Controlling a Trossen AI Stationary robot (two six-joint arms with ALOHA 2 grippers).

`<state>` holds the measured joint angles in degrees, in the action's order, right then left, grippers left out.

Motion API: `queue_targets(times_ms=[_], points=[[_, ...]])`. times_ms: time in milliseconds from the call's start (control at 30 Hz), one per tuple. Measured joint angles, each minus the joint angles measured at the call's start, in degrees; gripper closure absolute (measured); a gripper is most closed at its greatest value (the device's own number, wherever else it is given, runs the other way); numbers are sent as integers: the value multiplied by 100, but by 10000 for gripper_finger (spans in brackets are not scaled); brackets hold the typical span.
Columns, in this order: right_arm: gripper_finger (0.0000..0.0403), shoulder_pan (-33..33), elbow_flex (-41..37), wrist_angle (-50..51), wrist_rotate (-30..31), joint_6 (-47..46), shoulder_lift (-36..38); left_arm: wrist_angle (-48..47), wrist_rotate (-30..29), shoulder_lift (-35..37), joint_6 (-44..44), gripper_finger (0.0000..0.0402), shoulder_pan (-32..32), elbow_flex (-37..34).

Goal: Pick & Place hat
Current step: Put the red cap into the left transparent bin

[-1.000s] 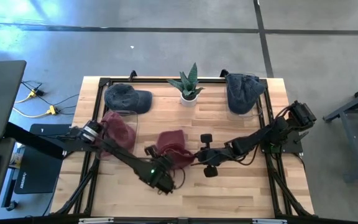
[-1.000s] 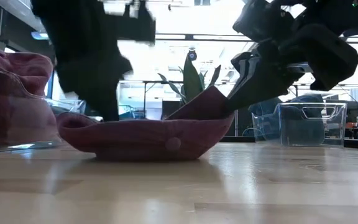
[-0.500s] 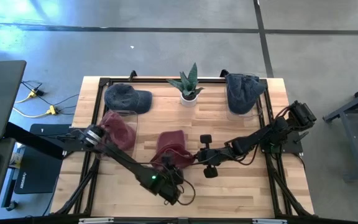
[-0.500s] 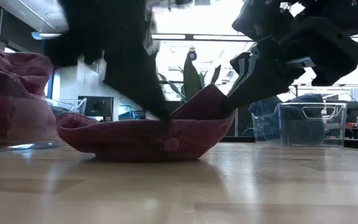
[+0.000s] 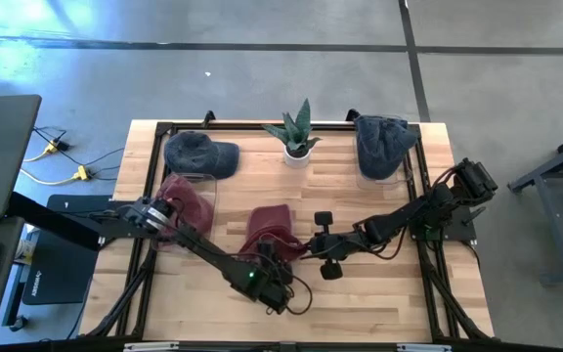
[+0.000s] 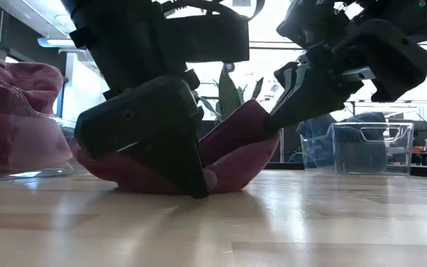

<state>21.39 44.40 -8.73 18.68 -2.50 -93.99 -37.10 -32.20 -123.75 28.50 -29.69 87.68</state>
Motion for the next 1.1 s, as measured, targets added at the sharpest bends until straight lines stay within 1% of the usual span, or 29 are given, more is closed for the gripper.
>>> queue_targets(times_ms=[100, 233, 267, 300, 367, 467, 567, 633, 733, 800, 833, 900, 967, 1033, 1100], points=[[393, 0, 0, 2, 11, -1, 1, -57, 15, -28, -21, 271, -28, 131], [392, 0, 0, 7, 16, 0, 0, -70, -41, -46, -447, 362, -150, 551], [392, 0, 0, 9, 17, 0, 1, -77, -93, -33, -526, 380, -188, 649], [392, 0, 0, 17, 20, 0, 0, -156, -153, -28, -560, 391, -238, 749], [391, 0, 0, 41, 69, -2, 2, -418, -331, -32, -558, 389, -308, 912], [390, 4, 0, 54, 375, -6, 2, -726, -716, -33, -492, 378, -407, 1124], [377, 2, 0, 57, 462, -76, 2, -1078, -914, -28, -168, 382, -455, 1187], [357, 0, 0, 73, 377, -181, 2, -1406, -978, -28, 221, 389, -455, 1187], [316, 2, 0, 90, 226, -381, 2, -2199, -1014, -28, 1031, 399, -444, 1189], [284, -14, 0, 87, 130, -564, 2, -2684, -834, -28, 1495, 400, -392, 1180], [267, -42, 0, 85, 29, -653, 2, -2777, -713, -25, 1656, 400, -360, 1138], [237, -127, 0, 72, -293, -815, 1, -2706, -538, -17, 1799, 401, -283, 923], [212, -209, 0, 7, -469, -1000, -26, -2472, -512, -25, 1829, 401, -231, 657], [195, -278, 0, -111, -444, -1140, -135, -2215, -470, -26, 1831, 401, -170, 422], [187, -352, 0, -299, -392, -1156, -342, -2022, -400, -26, 1831, 401, -126, 231]])
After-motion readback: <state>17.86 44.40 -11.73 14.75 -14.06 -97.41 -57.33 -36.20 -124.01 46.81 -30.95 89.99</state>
